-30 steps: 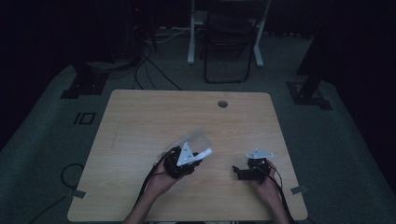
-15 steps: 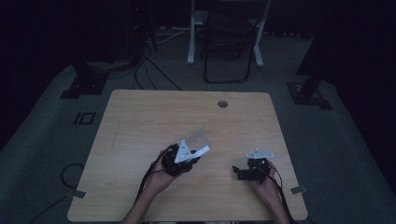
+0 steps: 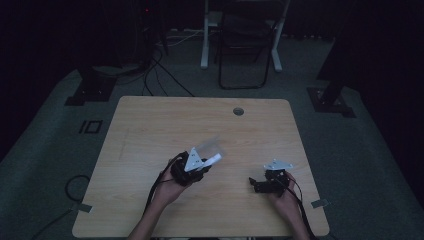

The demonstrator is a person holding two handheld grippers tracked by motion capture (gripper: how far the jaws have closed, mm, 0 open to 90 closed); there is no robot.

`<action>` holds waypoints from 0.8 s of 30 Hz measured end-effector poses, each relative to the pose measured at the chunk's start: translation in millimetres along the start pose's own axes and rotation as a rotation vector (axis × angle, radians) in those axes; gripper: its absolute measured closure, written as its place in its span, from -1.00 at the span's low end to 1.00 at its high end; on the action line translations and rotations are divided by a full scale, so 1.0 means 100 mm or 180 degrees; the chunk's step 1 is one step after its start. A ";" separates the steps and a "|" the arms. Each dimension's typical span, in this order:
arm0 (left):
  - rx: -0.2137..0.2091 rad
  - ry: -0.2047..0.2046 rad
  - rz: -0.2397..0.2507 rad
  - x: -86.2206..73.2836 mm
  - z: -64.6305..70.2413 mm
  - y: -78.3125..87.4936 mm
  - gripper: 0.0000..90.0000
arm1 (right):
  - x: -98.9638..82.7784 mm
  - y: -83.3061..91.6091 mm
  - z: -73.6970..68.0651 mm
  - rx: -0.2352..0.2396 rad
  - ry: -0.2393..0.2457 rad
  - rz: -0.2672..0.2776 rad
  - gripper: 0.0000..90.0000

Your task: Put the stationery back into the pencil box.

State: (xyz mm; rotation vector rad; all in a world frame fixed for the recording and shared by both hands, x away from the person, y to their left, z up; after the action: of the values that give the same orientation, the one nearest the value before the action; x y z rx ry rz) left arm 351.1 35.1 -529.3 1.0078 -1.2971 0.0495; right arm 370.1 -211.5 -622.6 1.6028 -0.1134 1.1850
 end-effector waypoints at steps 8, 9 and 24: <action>0.0019 0.0046 -0.0009 -0.02 -0.05 -0.01 0.57 | 0.00 0.00 0.00 0.0001 0.0001 0.0000 -0.74; 0.0023 0.0053 -0.0006 -0.02 -0.05 -0.01 0.57 | 0.00 0.00 0.00 0.0000 0.0001 0.0000 -0.74; 0.0088 0.0112 -0.0025 -0.05 -0.16 -0.01 0.57 | 0.00 0.00 0.00 0.0001 0.0005 -0.0002 -0.74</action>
State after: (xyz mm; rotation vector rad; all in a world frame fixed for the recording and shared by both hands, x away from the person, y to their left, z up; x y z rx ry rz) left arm 362.5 47.2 -533.0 1.0314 -1.2632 0.0791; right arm 370.1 -211.6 -622.7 1.6019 -0.1117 1.1860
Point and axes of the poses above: each handheld gripper's, and its own axes: y roughly backward along the jaws, x roughly out of its top, z roughly to its right, the point moved 8 cm from there along -y, roughly forward along the jaws, and after that the axes turned 7 degrees about y, right-handed, at the moved point
